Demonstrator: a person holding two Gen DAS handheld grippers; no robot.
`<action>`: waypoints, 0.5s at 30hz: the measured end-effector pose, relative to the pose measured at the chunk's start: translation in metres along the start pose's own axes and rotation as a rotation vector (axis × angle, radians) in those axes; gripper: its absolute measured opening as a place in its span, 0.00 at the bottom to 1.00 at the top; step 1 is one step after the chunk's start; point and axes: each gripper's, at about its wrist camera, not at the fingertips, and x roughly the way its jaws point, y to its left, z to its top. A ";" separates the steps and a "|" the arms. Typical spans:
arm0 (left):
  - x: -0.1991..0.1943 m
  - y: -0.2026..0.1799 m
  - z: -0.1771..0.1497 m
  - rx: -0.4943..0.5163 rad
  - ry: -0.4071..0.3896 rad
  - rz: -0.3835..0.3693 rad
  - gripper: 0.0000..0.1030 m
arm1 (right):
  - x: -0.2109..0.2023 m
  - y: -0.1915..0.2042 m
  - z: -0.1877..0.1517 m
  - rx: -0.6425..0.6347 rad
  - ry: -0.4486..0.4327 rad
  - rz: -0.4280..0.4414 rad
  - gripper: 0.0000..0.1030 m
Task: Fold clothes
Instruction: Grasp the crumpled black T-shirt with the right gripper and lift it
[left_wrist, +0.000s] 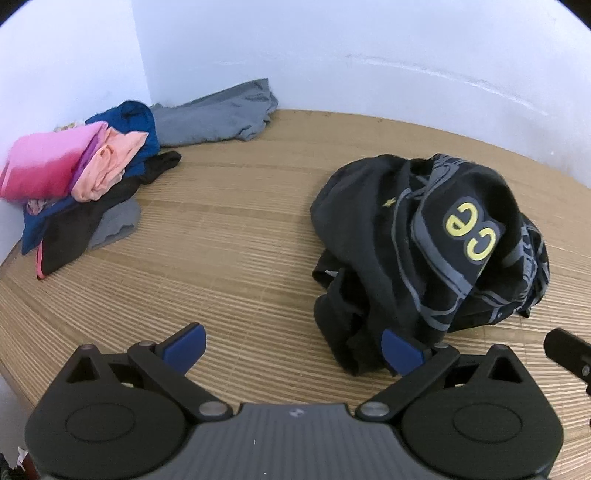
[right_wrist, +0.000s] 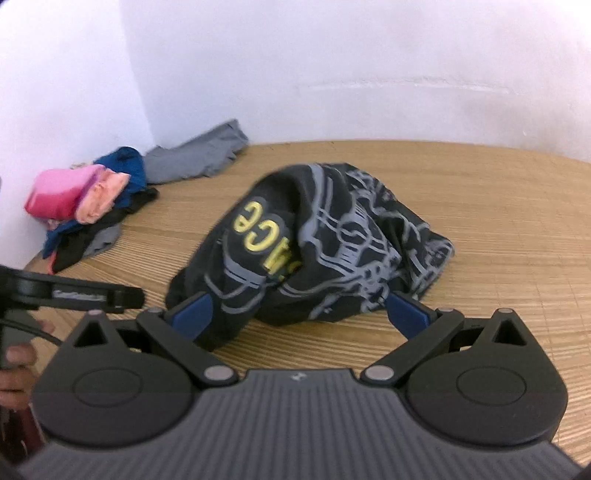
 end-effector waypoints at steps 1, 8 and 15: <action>0.000 0.000 0.002 0.006 0.006 0.000 0.99 | -0.007 0.001 0.007 -0.011 -0.001 0.011 1.00; 0.023 0.036 0.018 -0.036 0.067 -0.125 0.94 | 0.021 0.065 0.078 -0.183 0.065 0.116 1.00; 0.061 0.092 0.012 -0.034 0.089 -0.219 0.94 | 0.137 0.131 0.070 -0.322 0.227 0.037 0.93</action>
